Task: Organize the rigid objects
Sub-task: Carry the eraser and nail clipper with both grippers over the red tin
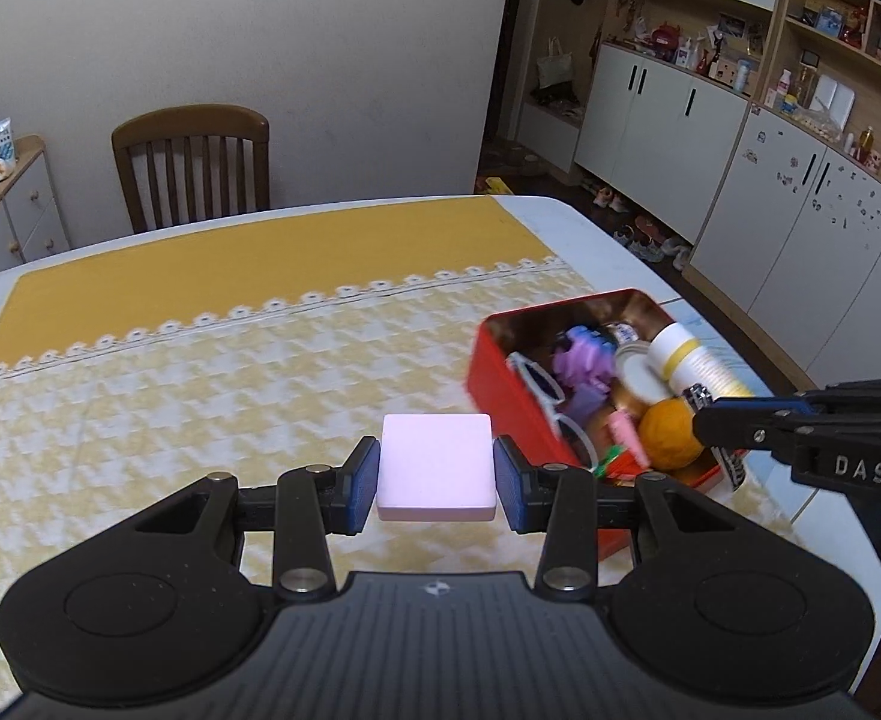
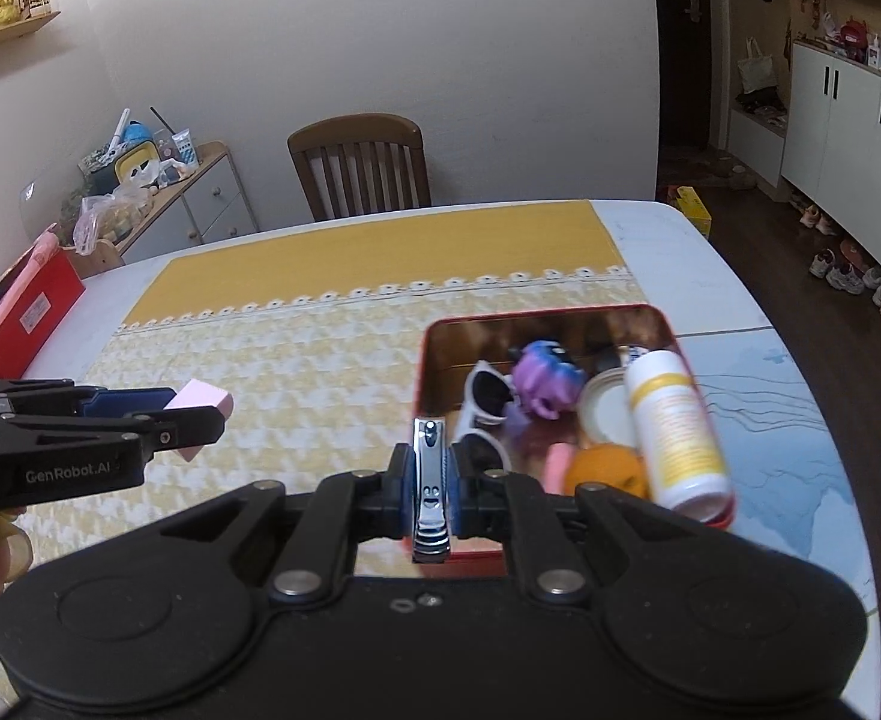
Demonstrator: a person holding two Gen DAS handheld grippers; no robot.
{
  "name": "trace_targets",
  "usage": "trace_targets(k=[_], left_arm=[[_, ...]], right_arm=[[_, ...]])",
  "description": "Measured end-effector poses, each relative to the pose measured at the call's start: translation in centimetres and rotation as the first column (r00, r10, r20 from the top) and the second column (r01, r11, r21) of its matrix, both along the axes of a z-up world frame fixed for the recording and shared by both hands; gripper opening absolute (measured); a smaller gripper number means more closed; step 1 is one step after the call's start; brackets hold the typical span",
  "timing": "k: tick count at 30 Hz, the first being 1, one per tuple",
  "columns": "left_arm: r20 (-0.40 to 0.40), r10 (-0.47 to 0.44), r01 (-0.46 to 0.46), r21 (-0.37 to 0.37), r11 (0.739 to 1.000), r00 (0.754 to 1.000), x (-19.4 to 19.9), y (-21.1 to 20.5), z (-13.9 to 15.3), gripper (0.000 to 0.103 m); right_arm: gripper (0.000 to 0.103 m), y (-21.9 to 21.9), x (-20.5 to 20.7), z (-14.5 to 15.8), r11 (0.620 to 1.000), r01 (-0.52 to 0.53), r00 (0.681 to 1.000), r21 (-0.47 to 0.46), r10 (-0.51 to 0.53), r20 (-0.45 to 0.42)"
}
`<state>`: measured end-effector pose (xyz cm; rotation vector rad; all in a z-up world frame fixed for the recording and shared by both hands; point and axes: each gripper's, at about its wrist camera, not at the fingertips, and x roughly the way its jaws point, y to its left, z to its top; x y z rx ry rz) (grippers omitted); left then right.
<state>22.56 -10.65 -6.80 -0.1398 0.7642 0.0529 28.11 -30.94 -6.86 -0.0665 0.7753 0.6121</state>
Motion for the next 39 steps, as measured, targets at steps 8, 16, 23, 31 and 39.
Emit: trace_targets(k=[8,16,23,31,39], left_arm=[[-0.038,-0.019,0.019,-0.004,1.0,0.999,4.1,-4.4,-0.8,0.04],[-0.091,-0.074,0.077,0.021,0.997,0.993,6.8,-9.0,-3.0,0.04],[-0.137,-0.087,0.09,0.018,0.996,0.987,8.9,-10.7,-5.2,0.04],[-0.162,-0.088,0.091,0.01,0.996,0.983,10.8,-11.2,-6.5,0.04],[-0.206,-0.073,0.077,0.014,0.997,0.976,11.9,-11.1,-7.8,0.04]], right_arm=[[0.01,-3.1,3.2,-1.3,1.0,-0.025,1.0,-0.007,0.025,-0.016],[0.01,-3.6,7.3,-2.3,0.999,-0.037,0.998,-0.016,0.036,-0.044],[0.01,-2.0,9.8,-3.8,0.996,-0.076,0.994,-0.036,0.072,-0.087],[0.01,-1.1,11.2,-5.1,0.991,-0.101,0.988,-0.09,0.09,-0.124],[0.01,-1.3,11.9,-5.5,0.988,-0.109,0.987,-0.107,0.094,-0.132]])
